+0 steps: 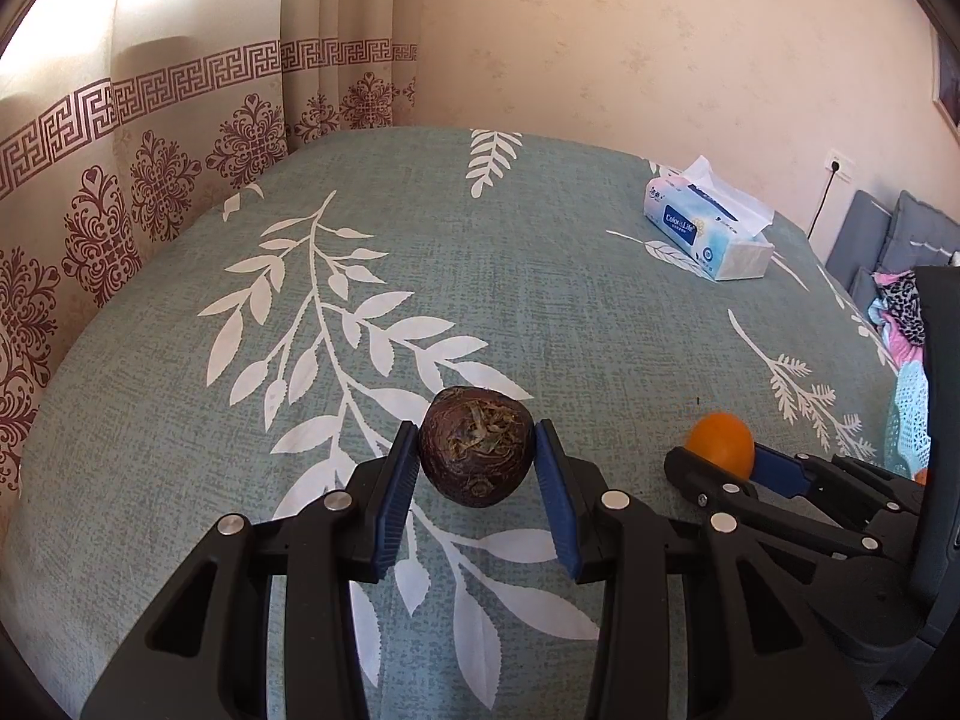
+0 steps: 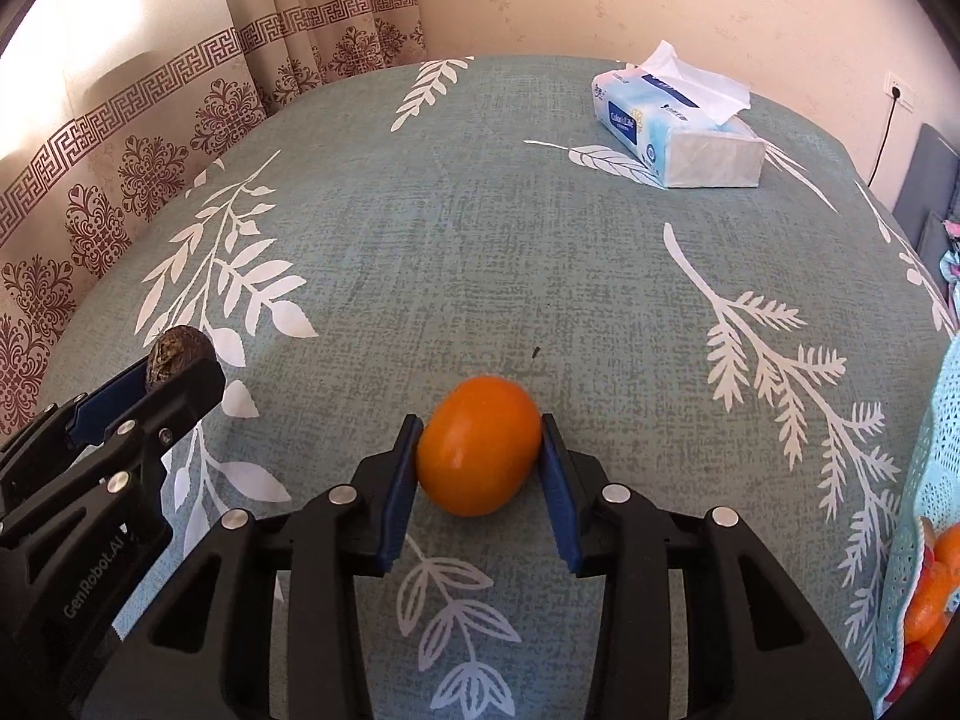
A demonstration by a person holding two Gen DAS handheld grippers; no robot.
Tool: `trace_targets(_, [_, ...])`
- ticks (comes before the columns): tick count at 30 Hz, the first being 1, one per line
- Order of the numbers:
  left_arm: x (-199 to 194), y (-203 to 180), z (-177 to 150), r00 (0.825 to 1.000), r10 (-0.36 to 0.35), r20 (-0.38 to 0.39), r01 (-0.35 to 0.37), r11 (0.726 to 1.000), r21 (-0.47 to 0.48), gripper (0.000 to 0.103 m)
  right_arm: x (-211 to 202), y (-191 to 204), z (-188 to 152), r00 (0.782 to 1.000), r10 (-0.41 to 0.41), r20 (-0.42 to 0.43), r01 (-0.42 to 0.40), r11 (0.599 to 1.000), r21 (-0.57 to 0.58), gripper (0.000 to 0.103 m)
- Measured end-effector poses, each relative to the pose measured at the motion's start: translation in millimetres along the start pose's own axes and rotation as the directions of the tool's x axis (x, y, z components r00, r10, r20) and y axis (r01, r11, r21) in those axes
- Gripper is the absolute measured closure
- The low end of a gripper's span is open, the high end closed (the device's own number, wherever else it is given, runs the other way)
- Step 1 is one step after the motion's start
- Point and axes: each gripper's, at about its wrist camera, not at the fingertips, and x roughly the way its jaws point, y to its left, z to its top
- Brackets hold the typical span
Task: Organize fruits
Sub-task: 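Carry the orange into the blue basket and open the right tool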
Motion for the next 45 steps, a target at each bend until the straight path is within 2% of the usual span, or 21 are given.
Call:
trace_targets(17, [-2, -12, -6, 1.0, -0.014, -0.001, 0.014, 0.999, 0.037, 0.063, -66, -38, -26, 0.997, -0.024, 0.079, 0.017, 0.996, 0.093, 0.063])
trace_targets(28, [-5, -16, -11, 1.0, -0.013, -0.001, 0.013, 0.999, 0.052, 0.063, -109, -95, -25, 0.981, -0.125, 0.146, 0.095, 0.976, 0.198, 0.063])
trace_targets(34, [-5, -19, -13, 1.0, -0.013, -0.001, 0.013, 0.998, 0.06, 0.063, -113, -142, -23, 0.977, -0.171, 0.125, 0.129, 0.948, 0.293, 0.063])
trace_targets(38, [-5, -20, -13, 1.0, -0.013, -0.002, 0.013, 0.998, 0.063, 0.063, -105, -174, -24, 0.98, -0.18, 0.082, 0.139, 0.923, 0.359, 0.063])
trace_targets(45, [-4, -21, -14, 1.0, -0.015, -0.005, 0.015, 0.998, 0.066, 0.063, -88, -198, -27, 0.981, -0.195, 0.017, 0.173, 0.902, 0.396, 0.063])
